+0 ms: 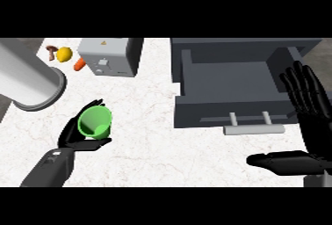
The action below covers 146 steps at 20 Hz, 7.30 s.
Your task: Pick up the cup, place it into the drawer and close the drawer
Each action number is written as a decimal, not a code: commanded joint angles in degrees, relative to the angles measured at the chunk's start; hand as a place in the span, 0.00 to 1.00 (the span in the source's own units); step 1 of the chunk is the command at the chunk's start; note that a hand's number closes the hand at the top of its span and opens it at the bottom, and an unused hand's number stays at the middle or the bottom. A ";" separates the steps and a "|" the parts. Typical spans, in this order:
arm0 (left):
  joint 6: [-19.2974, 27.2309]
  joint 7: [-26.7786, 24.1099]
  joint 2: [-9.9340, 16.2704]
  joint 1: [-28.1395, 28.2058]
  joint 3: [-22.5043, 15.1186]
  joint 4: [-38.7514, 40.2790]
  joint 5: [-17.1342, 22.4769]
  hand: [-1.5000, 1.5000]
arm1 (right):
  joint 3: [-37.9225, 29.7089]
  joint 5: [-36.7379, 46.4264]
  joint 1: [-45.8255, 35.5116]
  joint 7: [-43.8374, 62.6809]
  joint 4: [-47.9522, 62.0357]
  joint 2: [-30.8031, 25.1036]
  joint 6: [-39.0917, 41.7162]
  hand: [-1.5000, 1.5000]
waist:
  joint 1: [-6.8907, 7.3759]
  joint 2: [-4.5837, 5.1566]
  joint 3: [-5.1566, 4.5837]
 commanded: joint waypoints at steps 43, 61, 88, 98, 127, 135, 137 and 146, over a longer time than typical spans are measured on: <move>18.65 21.75 -13.51 -9.84 -4.97 -46.02 11.23 1.00 | -3.89 -0.43 1.13 -0.27 0.75 -1.98 1.24 0.00 | 2.19 -1.10 0.35; 42.84 35.05 -14.39 -36.70 -20.62 -30.26 20.47 1.00 | -6.25 -4.03 1.21 0.27 0.22 -3.19 3.83 0.00 | -0.16 -0.54 0.34; 50.56 37.07 -14.39 -40.50 -48.37 -12.83 34.84 0.00 | -3.98 -1.25 -3.96 -1.00 4.22 -1.70 2.84 0.00 | -2.98 0.24 0.39; 55.43 30.92 -14.39 -40.04 -50.97 -15.05 38.07 0.00 | -4.74 -9.68 -3.49 1.00 2.40 -1.45 6.98 0.00 | -3.13 0.27 0.34; 50.17 40.57 5.58 -23.76 -37.56 -46.52 41.62 0.00 | 6.37 21.89 -0.94 -1.14 2.95 -6.89 7.09 1.00 | 3.86 -1.02 0.32; 50.75 41.52 8.75 -14.61 -37.07 -55.95 41.26 0.00 | 16.46 42.32 -6.23 -5.74 17.92 -8.83 0.61 1.00 | 4.75 -0.91 0.34; 48.94 40.84 11.03 -11.66 -36.71 -58.93 41.36 0.00 | 18.19 47.17 -7.88 -6.61 22.78 -8.82 -2.33 1.00 | 5.29 -0.90 0.34; 44.09 40.55 15.75 -1.54 -31.24 -65.27 42.76 0.00 | 15.63 53.86 -23.18 -13.96 54.85 -3.47 -13.90 1.00 | 4.38 -0.47 0.39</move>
